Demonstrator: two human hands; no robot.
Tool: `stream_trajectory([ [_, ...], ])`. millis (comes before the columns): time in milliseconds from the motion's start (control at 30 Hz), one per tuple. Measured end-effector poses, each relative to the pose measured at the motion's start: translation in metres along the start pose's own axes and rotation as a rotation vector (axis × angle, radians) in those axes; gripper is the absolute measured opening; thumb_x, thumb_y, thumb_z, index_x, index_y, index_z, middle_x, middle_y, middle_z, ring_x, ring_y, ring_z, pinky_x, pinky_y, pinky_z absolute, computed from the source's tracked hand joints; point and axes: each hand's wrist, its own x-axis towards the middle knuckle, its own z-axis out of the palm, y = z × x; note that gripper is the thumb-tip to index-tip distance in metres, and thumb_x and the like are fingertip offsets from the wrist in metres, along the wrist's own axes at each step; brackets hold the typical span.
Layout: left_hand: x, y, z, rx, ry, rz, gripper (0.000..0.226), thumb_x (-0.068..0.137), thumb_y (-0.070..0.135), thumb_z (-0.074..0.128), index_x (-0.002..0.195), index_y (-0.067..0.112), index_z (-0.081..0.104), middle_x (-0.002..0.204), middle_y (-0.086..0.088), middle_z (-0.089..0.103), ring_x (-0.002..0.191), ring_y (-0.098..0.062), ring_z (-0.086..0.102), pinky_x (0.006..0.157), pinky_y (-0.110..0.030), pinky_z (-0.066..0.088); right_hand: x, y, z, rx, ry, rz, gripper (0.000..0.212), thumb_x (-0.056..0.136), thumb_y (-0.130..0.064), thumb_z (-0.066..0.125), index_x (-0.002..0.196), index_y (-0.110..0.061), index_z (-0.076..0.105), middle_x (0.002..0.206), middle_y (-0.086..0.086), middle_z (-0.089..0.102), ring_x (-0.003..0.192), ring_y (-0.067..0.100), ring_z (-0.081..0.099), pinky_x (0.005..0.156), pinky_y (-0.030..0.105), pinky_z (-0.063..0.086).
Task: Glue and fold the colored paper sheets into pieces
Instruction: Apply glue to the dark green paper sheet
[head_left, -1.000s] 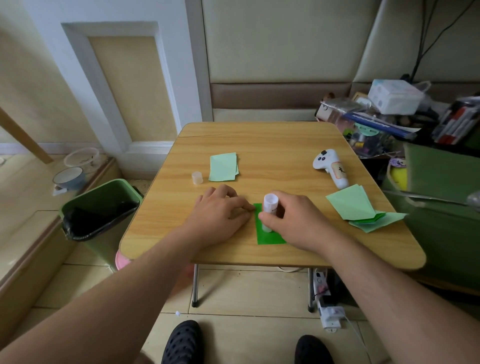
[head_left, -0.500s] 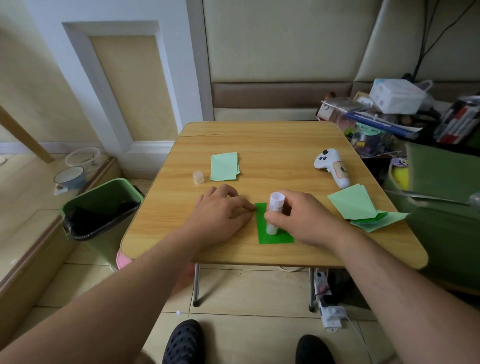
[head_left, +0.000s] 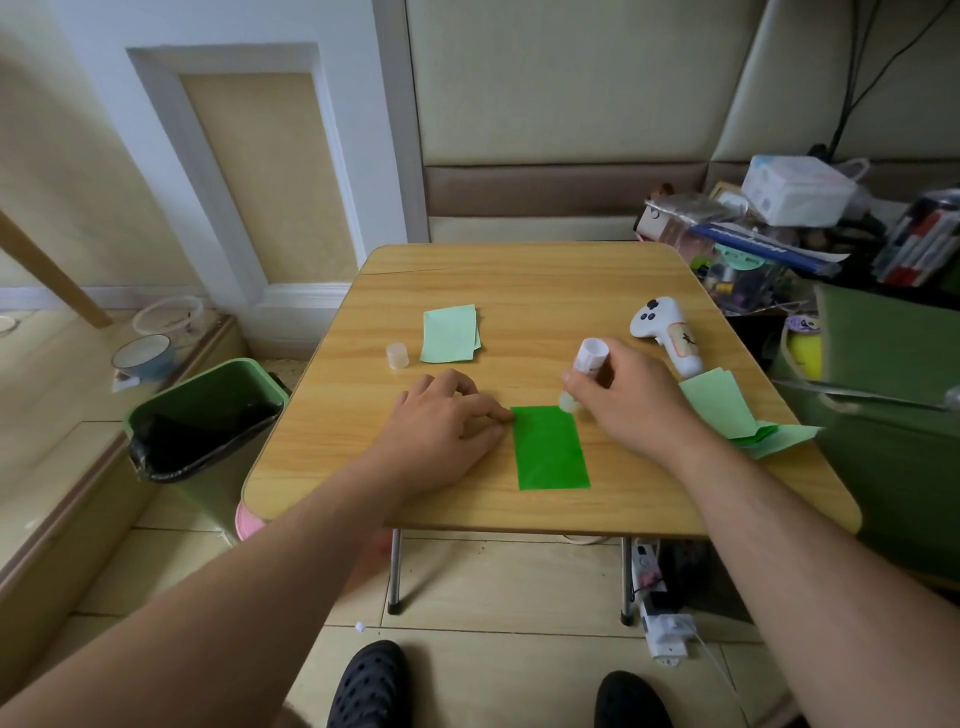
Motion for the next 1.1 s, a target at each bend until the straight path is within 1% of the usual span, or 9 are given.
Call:
stream_trajectory([
  [67, -0.001, 0.0, 0.0, -0.001, -0.003, 0.002, 0.028, 0.096, 0.059, 0.054, 0.123, 0.057, 0.062, 0.118, 0.016, 0.043, 0.116, -0.018, 0.042, 0.107, -0.044, 0.037, 0.001, 0.0, 0.003, -0.043, -0.035, 0.018, 0.022, 0.097, -0.045, 0.064, 0.095, -0.024, 0.062, 0.091, -0.007, 0.068, 0.086, 0.014, 0.063, 0.077, 0.038, 0.052],
  [200, 0.0, -0.001, 0.0, 0.005, -0.004, 0.008, 0.029, 0.097, 0.059, 0.053, 0.124, 0.057, 0.062, 0.119, 0.015, 0.044, 0.116, -0.018, 0.042, 0.106, -0.045, 0.037, 0.005, 0.002, 0.006, -0.074, -0.053, 0.038, 0.023, 0.099, -0.045, 0.063, 0.094, -0.023, 0.06, 0.09, -0.006, 0.066, 0.083, 0.013, 0.061, 0.068, 0.033, 0.047],
  [367, 0.002, -0.003, -0.002, -0.021, -0.009, 0.013, 0.029, 0.096, 0.057, 0.056, 0.124, 0.058, 0.065, 0.118, 0.016, 0.046, 0.113, -0.017, 0.043, 0.106, -0.044, 0.039, 0.007, -0.002, 0.012, -0.064, -0.018, -0.014, 0.023, 0.098, -0.046, 0.064, 0.093, -0.025, 0.06, 0.088, -0.008, 0.066, 0.082, 0.012, 0.061, 0.07, 0.034, 0.049],
  [500, 0.004, -0.005, -0.002, -0.04, 0.007, 0.029, 0.027, 0.097, 0.05, 0.06, 0.122, 0.056, 0.069, 0.118, 0.015, 0.051, 0.109, -0.017, 0.048, 0.105, -0.042, 0.041, 0.003, -0.01, 0.02, -0.081, -0.065, -0.032, 0.021, 0.098, -0.045, 0.065, 0.096, -0.024, 0.062, 0.088, -0.009, 0.065, 0.081, 0.011, 0.061, 0.069, 0.031, 0.047],
  [633, 0.004, -0.004, -0.004, -0.096, 0.097, 0.035, 0.021, 0.095, 0.035, 0.067, 0.112, 0.041, 0.079, 0.116, 0.009, 0.065, 0.106, -0.009, 0.055, 0.1, -0.029, 0.041, 0.002, -0.018, 0.031, -0.023, -0.077, -0.041, 0.021, 0.099, -0.043, 0.065, 0.097, -0.023, 0.062, 0.088, -0.007, 0.066, 0.082, 0.015, 0.06, 0.072, 0.034, 0.048],
  [733, 0.003, 0.0, -0.008, -0.132, 0.125, -0.007, 0.019, 0.093, 0.027, 0.068, 0.105, 0.033, 0.082, 0.114, 0.01, 0.071, 0.107, -0.008, 0.06, 0.093, -0.02, 0.038, 0.003, -0.025, 0.039, 0.01, -0.093, -0.035, 0.021, 0.098, -0.045, 0.065, 0.097, -0.024, 0.063, 0.087, -0.008, 0.065, 0.08, 0.013, 0.059, 0.067, 0.032, 0.045],
  [833, 0.001, 0.004, -0.011, -0.145, 0.122, -0.028, 0.02, 0.094, 0.026, 0.067, 0.104, 0.03, 0.083, 0.114, 0.01, 0.072, 0.108, -0.009, 0.061, 0.096, -0.021, 0.04, 0.004, -0.03, 0.04, -0.008, -0.092, 0.009, 0.019, 0.098, -0.045, 0.064, 0.092, -0.027, 0.061, 0.086, -0.01, 0.064, 0.078, 0.008, 0.058, 0.061, 0.028, 0.04],
  [933, 0.001, 0.005, -0.012, -0.151, 0.118, -0.043, 0.019, 0.093, 0.028, 0.067, 0.103, 0.03, 0.082, 0.114, 0.011, 0.072, 0.108, -0.008, 0.061, 0.103, -0.027, 0.044, 0.007, -0.026, 0.032, -0.063, -0.066, 0.072, 0.02, 0.097, -0.045, 0.061, 0.091, -0.026, 0.059, 0.086, -0.008, 0.065, 0.078, 0.014, 0.062, 0.06, 0.031, 0.044],
  [1100, 0.001, 0.004, -0.011, -0.158, 0.107, -0.053, 0.019, 0.092, 0.033, 0.067, 0.102, 0.032, 0.083, 0.114, 0.013, 0.071, 0.108, -0.007, 0.062, 0.102, -0.028, 0.046, 0.01, -0.015, 0.019, -0.111, 0.009, 0.1, 0.018, 0.095, -0.044, 0.062, 0.091, -0.026, 0.06, 0.084, -0.007, 0.065, 0.076, 0.013, 0.061, 0.064, 0.033, 0.048],
])
